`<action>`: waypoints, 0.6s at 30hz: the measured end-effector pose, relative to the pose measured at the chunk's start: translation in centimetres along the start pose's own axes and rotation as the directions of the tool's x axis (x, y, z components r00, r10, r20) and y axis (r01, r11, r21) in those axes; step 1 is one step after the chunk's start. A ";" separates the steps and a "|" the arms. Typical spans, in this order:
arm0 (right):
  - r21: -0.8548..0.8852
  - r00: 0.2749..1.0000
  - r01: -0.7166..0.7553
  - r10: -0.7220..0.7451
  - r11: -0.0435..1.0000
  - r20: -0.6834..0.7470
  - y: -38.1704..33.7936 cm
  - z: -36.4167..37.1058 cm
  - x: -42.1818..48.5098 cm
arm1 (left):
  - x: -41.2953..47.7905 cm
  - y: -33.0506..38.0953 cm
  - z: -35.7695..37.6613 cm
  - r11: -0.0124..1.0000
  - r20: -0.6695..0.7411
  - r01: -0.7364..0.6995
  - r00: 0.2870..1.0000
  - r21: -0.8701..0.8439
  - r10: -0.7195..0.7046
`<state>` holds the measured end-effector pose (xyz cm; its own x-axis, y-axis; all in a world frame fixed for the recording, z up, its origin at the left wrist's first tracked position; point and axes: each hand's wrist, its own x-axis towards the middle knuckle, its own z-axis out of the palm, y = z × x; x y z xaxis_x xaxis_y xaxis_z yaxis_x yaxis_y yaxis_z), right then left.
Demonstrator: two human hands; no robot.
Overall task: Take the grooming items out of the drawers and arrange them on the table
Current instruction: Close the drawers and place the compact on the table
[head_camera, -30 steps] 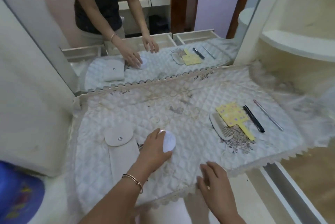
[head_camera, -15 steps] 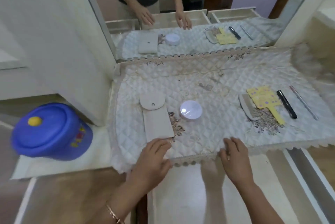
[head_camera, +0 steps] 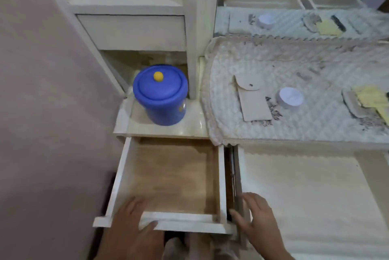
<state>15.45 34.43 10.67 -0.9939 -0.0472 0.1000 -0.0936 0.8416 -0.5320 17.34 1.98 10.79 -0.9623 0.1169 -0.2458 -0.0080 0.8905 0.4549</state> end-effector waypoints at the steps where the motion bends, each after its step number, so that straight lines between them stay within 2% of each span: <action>1: -0.007 0.997 0.070 -0.070 0.998 0.023 -1.3 1.3 -0.9 | -0.7 -1.8 0.2 0.998 -0.054 -0.058 0.997 0.029 0.059; 3: -0.057 0.984 0.146 -0.138 0.988 0.116 -3.4 3.8 -2.3 | -1.5 -4.7 -0.3 0.989 -0.045 -0.134 0.990 0.057 0.137; 5: -0.124 0.965 0.152 -0.120 0.981 0.234 -4.9 5.7 -3.5 | -1.5 -7.3 -0.2 0.957 -0.080 -0.248 0.962 0.148 0.262; 6: -0.163 0.958 0.156 -0.109 0.974 0.263 -5.5 6.5 -4.1 | -1.4 -7.8 -0.4 0.948 -0.046 -0.259 0.961 0.182 0.272; 8: -0.232 0.969 0.157 -0.105 0.960 0.222 -6.3 7.4 -5.0 | -1.1 -8.2 -0.7 0.946 0.036 -0.276 0.961 0.172 0.274; 12: -0.300 0.986 0.082 -0.034 0.950 0.162 -7.2 8.1 -4.6 | -0.6 -9.6 -0.5 0.934 0.026 -0.301 0.953 0.193 0.302; 18: -0.358 0.981 0.066 0.005 0.931 0.194 -7.7 7.2 -0.3 | 2.1 -9.3 -0.3 0.937 -0.109 -0.290 0.943 0.197 0.315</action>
<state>16.01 24.05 8.70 -0.9869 -0.1463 -0.0677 -0.1314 0.9735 -0.1874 15.27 -6.23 6.32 -0.9394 0.3428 0.0044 0.3251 0.8866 0.3291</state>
